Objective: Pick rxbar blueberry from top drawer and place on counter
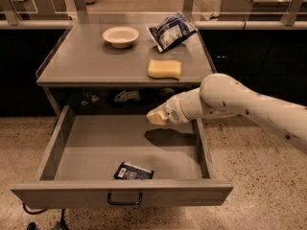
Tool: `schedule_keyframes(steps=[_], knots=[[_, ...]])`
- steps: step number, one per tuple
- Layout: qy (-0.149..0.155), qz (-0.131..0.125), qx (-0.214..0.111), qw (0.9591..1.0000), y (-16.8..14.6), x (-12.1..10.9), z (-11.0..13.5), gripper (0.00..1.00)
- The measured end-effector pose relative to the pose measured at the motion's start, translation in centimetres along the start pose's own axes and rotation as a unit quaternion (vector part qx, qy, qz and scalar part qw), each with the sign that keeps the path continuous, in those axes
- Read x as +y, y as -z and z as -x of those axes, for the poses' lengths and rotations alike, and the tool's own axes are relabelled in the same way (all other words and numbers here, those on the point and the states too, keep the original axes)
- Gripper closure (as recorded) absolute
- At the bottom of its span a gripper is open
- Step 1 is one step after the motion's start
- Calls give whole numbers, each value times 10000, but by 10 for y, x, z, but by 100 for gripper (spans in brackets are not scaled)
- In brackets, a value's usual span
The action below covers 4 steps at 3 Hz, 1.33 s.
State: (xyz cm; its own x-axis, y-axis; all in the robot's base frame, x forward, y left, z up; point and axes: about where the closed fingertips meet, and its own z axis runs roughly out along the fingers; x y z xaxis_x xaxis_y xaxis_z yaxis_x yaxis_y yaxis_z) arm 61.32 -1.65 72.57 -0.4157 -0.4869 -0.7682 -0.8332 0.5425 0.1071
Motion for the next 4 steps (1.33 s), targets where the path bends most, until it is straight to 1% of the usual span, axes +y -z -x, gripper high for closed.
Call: schedule_keyframes(steps=[3, 4], knots=[[0, 1, 0, 10000, 0, 0, 0, 12], [-7, 45, 18, 10000, -3, 2, -1, 0]])
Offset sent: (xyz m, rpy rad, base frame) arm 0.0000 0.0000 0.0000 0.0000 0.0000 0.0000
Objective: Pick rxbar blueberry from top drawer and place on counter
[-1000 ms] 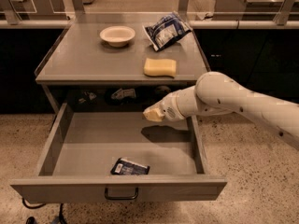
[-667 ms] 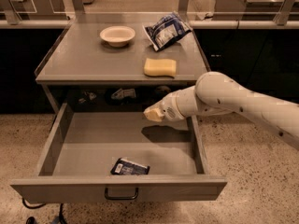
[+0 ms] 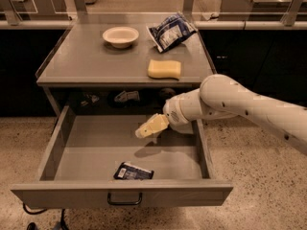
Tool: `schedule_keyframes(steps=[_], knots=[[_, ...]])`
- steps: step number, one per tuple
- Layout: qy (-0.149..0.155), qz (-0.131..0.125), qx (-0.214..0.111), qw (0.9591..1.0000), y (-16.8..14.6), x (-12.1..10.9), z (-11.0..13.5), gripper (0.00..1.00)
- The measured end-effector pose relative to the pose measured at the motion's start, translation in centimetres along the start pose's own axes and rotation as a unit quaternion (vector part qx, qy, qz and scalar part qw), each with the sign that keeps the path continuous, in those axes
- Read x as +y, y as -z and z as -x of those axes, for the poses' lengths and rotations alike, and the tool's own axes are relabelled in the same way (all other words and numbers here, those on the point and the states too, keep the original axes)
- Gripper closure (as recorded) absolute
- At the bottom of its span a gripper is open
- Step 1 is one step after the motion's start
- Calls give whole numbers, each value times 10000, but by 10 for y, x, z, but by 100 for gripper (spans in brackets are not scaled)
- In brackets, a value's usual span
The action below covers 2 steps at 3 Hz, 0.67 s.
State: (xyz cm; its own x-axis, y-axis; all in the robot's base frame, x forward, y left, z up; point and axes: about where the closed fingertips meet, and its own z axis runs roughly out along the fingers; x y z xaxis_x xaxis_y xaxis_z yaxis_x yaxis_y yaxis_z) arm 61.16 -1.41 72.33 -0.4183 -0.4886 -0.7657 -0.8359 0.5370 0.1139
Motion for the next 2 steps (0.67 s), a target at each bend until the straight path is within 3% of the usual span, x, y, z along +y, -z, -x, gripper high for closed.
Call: schedule_keyframes(steps=[1, 2], knots=[[24, -15, 48, 10000, 2, 11, -4, 0], [195, -336, 190, 9991, 8, 33, -12, 0]])
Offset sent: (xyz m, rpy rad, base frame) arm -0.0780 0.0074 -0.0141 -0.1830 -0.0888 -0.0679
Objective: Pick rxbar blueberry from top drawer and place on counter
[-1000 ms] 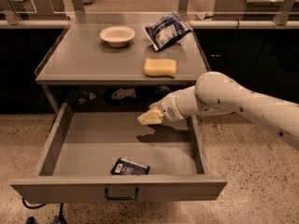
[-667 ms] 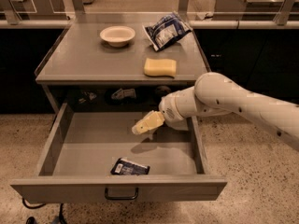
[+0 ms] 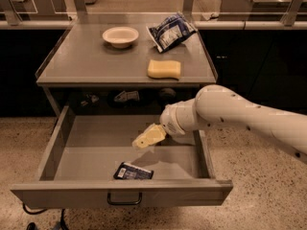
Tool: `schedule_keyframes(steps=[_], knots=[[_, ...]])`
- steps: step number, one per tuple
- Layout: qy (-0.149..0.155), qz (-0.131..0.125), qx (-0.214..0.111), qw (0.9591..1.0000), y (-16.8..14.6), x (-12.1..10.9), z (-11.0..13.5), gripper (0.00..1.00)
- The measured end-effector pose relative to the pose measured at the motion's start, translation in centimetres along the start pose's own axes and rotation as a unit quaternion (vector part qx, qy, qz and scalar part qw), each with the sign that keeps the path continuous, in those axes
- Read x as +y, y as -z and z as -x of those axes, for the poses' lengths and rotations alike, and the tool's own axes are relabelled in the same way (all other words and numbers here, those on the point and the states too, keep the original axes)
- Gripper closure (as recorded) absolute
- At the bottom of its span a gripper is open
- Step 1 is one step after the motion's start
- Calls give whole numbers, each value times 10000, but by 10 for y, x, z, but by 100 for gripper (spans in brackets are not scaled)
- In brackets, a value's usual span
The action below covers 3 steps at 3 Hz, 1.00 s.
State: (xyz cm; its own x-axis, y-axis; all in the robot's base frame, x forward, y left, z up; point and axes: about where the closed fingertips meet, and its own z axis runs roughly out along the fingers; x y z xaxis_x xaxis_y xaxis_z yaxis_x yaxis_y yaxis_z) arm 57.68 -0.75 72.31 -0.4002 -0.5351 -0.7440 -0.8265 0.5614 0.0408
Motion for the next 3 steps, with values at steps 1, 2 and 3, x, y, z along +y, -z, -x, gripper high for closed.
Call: schedule_keyframes(steps=[1, 2, 3], knots=[[-7, -134, 316, 9994, -5, 24, -39, 0], [-8, -242, 605, 9979, -27, 45, -89, 0], [-7, -242, 604, 9979, -27, 45, -89, 0]])
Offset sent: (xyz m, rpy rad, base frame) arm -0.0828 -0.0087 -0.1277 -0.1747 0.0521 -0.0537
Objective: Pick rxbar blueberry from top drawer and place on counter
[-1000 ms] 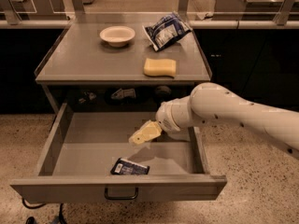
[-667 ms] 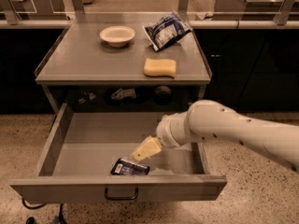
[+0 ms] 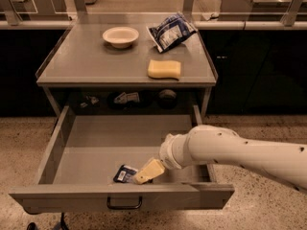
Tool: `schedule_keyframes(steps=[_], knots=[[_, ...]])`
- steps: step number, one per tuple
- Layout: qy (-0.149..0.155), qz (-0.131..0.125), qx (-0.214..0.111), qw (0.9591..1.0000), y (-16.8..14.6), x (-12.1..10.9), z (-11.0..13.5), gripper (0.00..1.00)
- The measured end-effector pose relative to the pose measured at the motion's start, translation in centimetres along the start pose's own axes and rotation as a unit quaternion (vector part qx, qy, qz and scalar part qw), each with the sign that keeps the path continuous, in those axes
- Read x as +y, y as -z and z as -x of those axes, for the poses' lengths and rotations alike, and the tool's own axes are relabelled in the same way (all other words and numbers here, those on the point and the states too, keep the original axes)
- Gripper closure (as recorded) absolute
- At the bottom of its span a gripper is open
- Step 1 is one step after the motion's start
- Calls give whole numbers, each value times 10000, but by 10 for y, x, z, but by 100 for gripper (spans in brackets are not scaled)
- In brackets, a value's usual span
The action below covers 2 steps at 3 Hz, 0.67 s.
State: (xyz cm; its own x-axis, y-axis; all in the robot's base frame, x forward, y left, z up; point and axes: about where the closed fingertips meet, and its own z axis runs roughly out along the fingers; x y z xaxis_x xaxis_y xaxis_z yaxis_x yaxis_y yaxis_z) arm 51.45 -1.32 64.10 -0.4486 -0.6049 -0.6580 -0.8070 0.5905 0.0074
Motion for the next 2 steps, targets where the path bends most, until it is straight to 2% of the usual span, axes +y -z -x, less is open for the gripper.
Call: schedule_keyframes(steps=[1, 2], knots=[[55, 159, 12, 9999, -1, 11, 0, 0], [56, 158, 12, 9999, -1, 11, 0, 0]])
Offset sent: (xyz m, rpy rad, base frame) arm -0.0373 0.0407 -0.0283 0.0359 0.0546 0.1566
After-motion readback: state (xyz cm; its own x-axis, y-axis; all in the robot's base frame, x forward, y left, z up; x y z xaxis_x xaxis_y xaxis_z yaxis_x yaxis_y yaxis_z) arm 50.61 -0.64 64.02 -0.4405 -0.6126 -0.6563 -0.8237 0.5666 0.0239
